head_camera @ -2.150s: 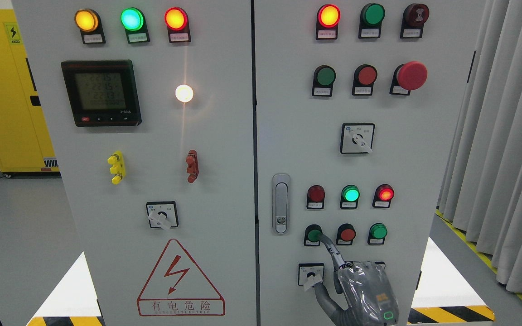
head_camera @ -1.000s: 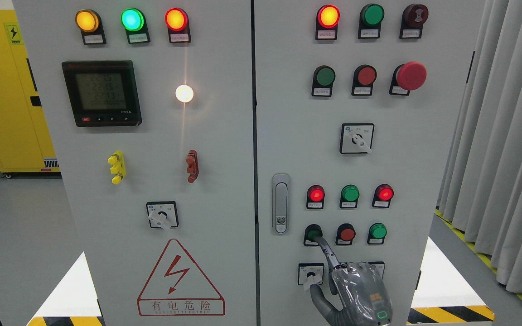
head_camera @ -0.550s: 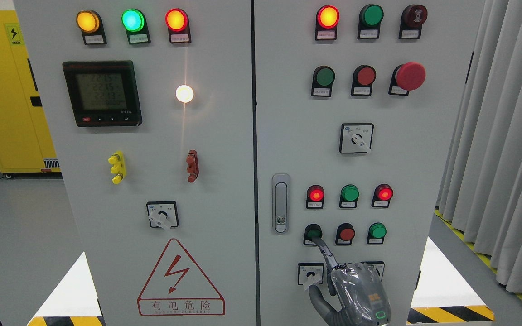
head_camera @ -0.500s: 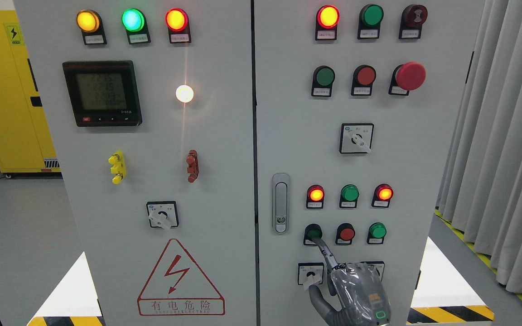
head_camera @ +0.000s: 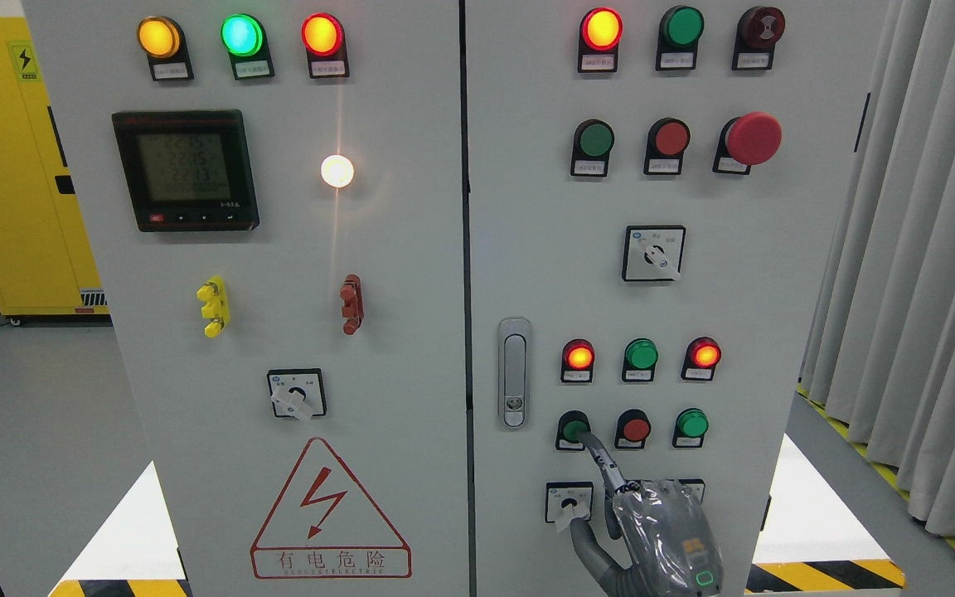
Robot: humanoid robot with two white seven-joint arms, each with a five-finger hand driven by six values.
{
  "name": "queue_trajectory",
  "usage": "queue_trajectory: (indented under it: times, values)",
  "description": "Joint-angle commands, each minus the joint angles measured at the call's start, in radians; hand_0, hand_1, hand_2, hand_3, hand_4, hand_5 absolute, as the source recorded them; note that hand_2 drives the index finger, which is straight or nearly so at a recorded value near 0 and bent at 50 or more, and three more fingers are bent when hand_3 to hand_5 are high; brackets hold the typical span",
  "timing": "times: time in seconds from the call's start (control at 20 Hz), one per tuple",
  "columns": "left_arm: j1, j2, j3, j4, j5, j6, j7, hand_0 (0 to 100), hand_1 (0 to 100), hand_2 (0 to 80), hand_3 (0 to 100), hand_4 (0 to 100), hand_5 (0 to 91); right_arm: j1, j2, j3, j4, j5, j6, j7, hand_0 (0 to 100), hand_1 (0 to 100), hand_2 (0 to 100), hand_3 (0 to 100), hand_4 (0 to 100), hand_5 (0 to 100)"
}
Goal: Press green start button
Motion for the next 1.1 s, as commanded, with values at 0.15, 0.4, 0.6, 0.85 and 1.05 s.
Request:
queue_trajectory:
  times: [0.15,0.4,0.6,0.85,1.05]
  values:
    - [-0.001,0.0,0.0,0.0,0.0,0.0,-0.001,12,56,0.0,0,0,0.0,0.025,0.011,0.006,-0.065,-0.049,-0.059,-0.019,57,84,2,94,100,100]
    - [-0.001,0.0,0.0,0.0,0.0,0.0,-0.001,12,56,0.0,0,0,0.0,0.065,0.011,0.057,-0.107,-0.25,-0.067,-0.019,58,82,3,93,99,100]
    - [-0.001,0.0,0.0,0.0,0.0,0.0,-0.001,12,56,0.0,0,0,0.0,0.111,0.011,0.072,-0.119,-0.492,-0.079,0.007,51,75,6,83,87,85]
    - [-0.001,0.0,0.0,0.0,0.0,0.0,-0.001,12,56,0.0,0,0,0.0,0.195,0.012,0.095,-0.209,-0.82,-0.064,0.082,48,64,1,18,24,20]
    - [-0.001,0.0,0.0,0.0,0.0,0.0,-0.001,12,56,0.0,0,0,0.0,0.22,0.015,0.1,-0.246,-0.969,-0.025,0.083,47,58,0,6,12,10]
